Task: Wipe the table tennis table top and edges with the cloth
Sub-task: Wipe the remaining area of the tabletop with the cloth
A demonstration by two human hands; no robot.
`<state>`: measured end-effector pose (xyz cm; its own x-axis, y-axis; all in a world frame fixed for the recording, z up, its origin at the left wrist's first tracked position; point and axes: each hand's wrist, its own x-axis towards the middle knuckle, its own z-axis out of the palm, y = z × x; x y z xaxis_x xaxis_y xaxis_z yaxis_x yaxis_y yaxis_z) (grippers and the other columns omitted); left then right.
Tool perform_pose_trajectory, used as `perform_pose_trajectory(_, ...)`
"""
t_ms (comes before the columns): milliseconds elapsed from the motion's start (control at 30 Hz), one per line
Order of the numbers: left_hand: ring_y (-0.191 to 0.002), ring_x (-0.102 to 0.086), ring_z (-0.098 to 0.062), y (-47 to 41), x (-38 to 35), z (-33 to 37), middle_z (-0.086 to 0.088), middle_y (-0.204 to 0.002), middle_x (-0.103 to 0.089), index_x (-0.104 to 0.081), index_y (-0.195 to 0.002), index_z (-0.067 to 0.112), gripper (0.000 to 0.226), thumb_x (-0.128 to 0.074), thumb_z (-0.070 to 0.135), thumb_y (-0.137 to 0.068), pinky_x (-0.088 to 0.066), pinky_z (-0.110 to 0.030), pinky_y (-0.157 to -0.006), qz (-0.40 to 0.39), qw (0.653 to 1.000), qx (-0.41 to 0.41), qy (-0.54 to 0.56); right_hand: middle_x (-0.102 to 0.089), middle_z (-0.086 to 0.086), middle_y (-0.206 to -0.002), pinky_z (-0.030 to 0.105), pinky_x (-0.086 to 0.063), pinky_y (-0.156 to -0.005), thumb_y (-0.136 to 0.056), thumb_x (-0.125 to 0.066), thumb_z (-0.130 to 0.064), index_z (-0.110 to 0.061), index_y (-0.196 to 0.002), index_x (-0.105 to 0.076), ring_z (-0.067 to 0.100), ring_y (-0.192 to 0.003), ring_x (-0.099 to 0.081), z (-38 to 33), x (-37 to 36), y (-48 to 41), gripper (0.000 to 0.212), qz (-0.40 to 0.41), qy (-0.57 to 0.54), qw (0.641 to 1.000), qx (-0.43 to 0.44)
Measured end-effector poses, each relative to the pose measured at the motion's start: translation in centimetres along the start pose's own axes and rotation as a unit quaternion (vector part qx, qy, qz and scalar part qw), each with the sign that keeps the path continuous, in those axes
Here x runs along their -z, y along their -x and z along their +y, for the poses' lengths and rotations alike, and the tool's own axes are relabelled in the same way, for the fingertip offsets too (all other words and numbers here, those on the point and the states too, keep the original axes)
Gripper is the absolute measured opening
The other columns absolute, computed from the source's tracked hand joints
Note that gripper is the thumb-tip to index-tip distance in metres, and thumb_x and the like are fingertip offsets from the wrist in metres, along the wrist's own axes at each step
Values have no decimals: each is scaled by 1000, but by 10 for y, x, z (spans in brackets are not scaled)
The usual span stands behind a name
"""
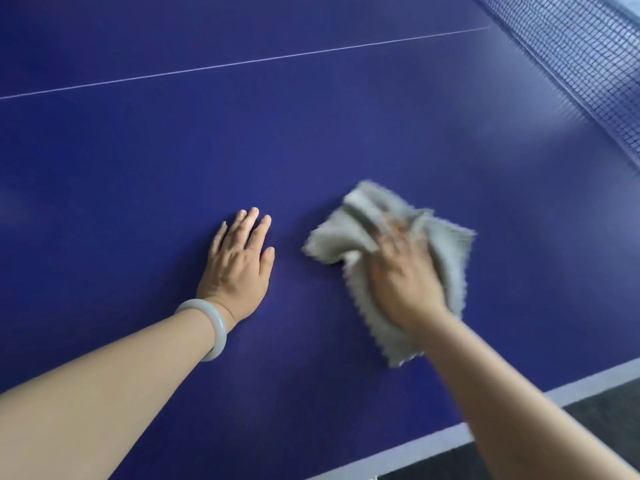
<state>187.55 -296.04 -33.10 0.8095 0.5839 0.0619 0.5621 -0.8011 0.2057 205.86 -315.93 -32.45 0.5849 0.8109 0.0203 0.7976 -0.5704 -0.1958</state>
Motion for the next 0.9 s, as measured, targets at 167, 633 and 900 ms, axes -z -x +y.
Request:
perform_pose_trajectory(167, -150, -22, -23, -2, 0, -1, -7, -160, -28, -36, -152, 13, 51, -27, 32, -105, -14, -43, -123, 7, 1000, 8, 3, -15, 13, -166, 51, -3, -124, -104, -28, -28, 0, -153, -30, 28, -154, -7, 69, 13, 6, 56, 11, -38, 954, -298)
perform_pose_trajectory(633, -148, -26, -21, -1, 4, -1, -5, -159, -32, -40, -149, 7, 55, -23, 24, -100, -18, -43, -122, 4, 999, 14, 32, -9, -7, -168, 57, 4, -122, -104, -25, -30, -27, -159, -19, 23, -155, -5, -19, -12, -117, 55, -16, -17, 994, 105)
perform_pose_trajectory(900, -150, -21, -19, -1, 5, 3, -4, -161, -27, -34, -152, 11, 51, -30, 18, -102, -17, -44, -123, -10, 999, 27, 25, -12, 16, -166, 58, -5, -123, -102, -21, -34, -1, -154, -29, 37, -153, -8, 19, -3, -78, 62, 5, -25, 974, -226)
